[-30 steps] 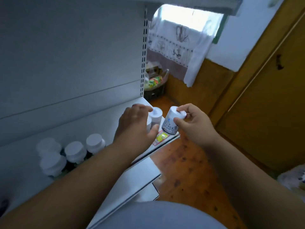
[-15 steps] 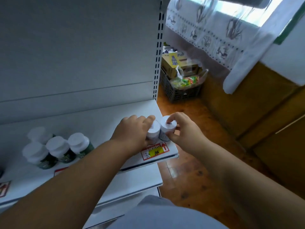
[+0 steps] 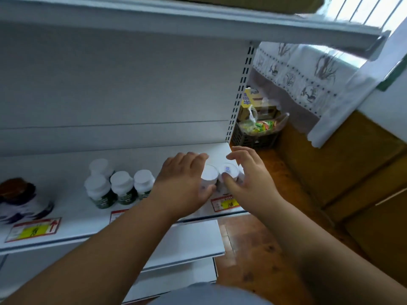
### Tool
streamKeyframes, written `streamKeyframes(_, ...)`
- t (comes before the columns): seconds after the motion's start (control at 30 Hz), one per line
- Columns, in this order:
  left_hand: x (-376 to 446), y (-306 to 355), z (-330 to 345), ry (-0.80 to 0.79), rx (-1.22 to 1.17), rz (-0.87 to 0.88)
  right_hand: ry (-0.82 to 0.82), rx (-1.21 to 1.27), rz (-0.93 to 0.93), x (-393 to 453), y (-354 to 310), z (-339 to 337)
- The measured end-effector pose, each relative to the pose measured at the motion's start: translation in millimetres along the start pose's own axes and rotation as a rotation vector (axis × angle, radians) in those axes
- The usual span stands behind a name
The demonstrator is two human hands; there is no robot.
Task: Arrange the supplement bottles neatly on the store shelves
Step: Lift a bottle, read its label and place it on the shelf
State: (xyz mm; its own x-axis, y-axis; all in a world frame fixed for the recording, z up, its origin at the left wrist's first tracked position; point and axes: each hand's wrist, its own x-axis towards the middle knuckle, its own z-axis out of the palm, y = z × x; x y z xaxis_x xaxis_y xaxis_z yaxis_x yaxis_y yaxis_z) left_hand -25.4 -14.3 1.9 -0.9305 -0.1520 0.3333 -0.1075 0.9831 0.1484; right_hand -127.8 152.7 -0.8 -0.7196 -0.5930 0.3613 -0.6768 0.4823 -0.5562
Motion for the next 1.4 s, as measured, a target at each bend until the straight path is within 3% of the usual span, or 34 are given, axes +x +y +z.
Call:
streamKeyframes(0.23, -127, -105, -86, 0.104, -0.049, -0.125, -0.007, 0.161, -0.184, -2, -165, 72)
streamKeyframes(0.5, -299, -235, -185, 0.139, 0.079, -0.460, -0.277, 0.388, -0.357, -20, -369, 191)
streamKeyframes(0.63, -337, -281, -208, 0.175, 0.097, -0.587, -0.342, 0.423, -0.504, -14, -435, 233)
streamKeyframes(0.8, -343, -337, -215, 0.251, 0.119, -0.637, -0.386, 0.431, -0.542, 26, -483, 280)
streamKeyframes(1.03, -337, -426, -232, 0.242, 0.161, -0.743, -0.520, 0.284, -0.597, 115, -568, 371)
streamKeyframes(1.23, -345, -479, -238, 0.243, 0.133, -0.788, -0.801, -0.130, -0.599, 167, -612, 457)
streamKeyframes(1.4, -354, -546, -252, 0.244, 0.111, -0.675, -0.850, -0.438, -0.472, 186, -632, 507)
